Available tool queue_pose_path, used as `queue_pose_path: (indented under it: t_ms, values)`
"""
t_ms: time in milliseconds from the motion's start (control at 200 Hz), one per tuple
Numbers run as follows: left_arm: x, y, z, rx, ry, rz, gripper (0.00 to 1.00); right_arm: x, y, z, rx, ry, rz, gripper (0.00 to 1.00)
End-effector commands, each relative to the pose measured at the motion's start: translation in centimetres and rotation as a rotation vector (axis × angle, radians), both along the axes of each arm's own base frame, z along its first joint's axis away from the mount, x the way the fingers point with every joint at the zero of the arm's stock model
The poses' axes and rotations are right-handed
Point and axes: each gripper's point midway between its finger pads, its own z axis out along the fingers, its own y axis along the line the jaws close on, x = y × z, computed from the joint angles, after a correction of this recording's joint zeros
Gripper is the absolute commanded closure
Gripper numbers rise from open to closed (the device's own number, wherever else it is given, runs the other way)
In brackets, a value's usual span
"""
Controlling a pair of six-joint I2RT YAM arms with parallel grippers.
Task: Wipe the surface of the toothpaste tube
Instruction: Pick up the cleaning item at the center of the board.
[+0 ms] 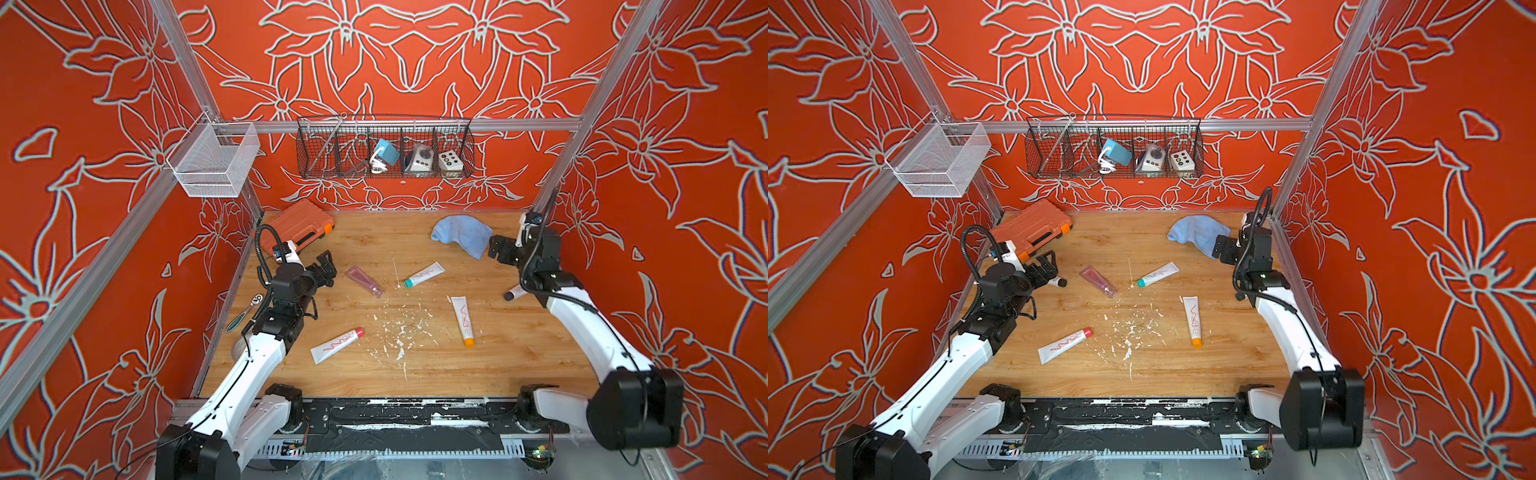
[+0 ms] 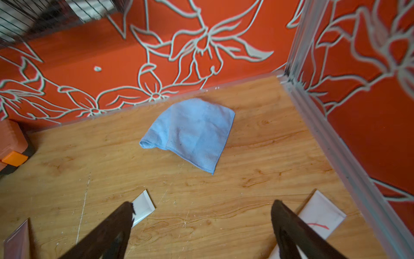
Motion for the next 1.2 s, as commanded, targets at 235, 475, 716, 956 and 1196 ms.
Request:
queue_pose_path:
  t_ms: [235,475,716,956,1196]
  values:
    - [0.8,-2.2,-0.9,-0.062,0.077,-0.101,0.00,5.5,1.9,-7.4,0.032,0.357,0.006,0.09]
    - [1.6,-3.0,-1.5,-0.087,0.094,-0.134,0.00,9.9,2.4,-11.0,-0.022,0.460,-0.014,0.08]
    - [2.3,-3.5,-1.8,-0.098,0.104,-0.155,0.00,13.7,3.3,-13.9,-0.033,0.511,-0.015,0.09]
    - [2.9,-3.9,-3.1,-0.094,0.137,-0.173,0.00,17.3,4.6,-14.2,-0.021,0.471,0.010,0.09]
    - [3.4,-4.2,-3.4,-0.101,0.144,-0.181,0.00,19.9,4.8,-15.7,-0.034,0.491,-0.019,0.09]
